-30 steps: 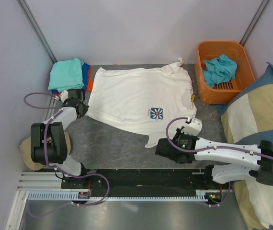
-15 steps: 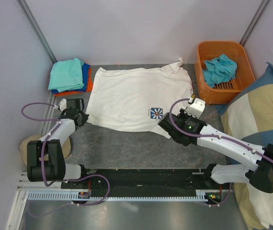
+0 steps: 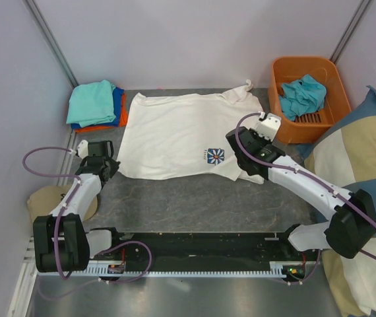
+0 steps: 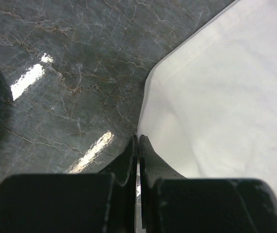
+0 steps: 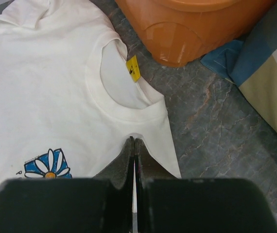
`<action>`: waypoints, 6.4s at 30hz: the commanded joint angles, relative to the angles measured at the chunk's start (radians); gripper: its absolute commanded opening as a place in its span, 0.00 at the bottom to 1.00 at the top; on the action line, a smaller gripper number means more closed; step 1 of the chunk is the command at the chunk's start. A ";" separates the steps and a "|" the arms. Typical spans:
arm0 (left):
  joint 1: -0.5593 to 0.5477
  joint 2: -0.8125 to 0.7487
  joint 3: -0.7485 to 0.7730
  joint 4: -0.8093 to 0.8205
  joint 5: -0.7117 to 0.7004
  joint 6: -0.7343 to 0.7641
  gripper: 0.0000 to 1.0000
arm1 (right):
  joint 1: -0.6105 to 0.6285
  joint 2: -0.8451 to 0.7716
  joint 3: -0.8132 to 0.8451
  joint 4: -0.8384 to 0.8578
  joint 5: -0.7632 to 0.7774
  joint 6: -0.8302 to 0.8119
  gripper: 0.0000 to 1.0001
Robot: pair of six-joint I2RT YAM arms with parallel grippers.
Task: Fold and stack the t-shirts
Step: Fold the tshirt
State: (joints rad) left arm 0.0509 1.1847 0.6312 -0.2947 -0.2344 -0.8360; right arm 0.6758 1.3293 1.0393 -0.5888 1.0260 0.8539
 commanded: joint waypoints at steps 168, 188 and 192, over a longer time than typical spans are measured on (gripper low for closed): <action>-0.066 0.311 0.144 0.074 -0.031 0.052 0.09 | -0.269 0.344 0.108 0.287 -0.650 -0.351 0.98; -0.052 0.417 0.280 0.140 -0.068 0.074 0.59 | -0.271 0.102 -0.053 0.150 -0.523 -0.262 0.98; -0.016 0.457 0.309 0.175 -0.049 0.095 0.59 | -0.271 0.096 -0.056 0.139 -0.524 -0.263 0.98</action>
State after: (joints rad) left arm -0.0002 1.6051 0.8917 -0.1928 -0.2615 -0.7708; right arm 0.4038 1.4521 0.9932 -0.4309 0.4641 0.5762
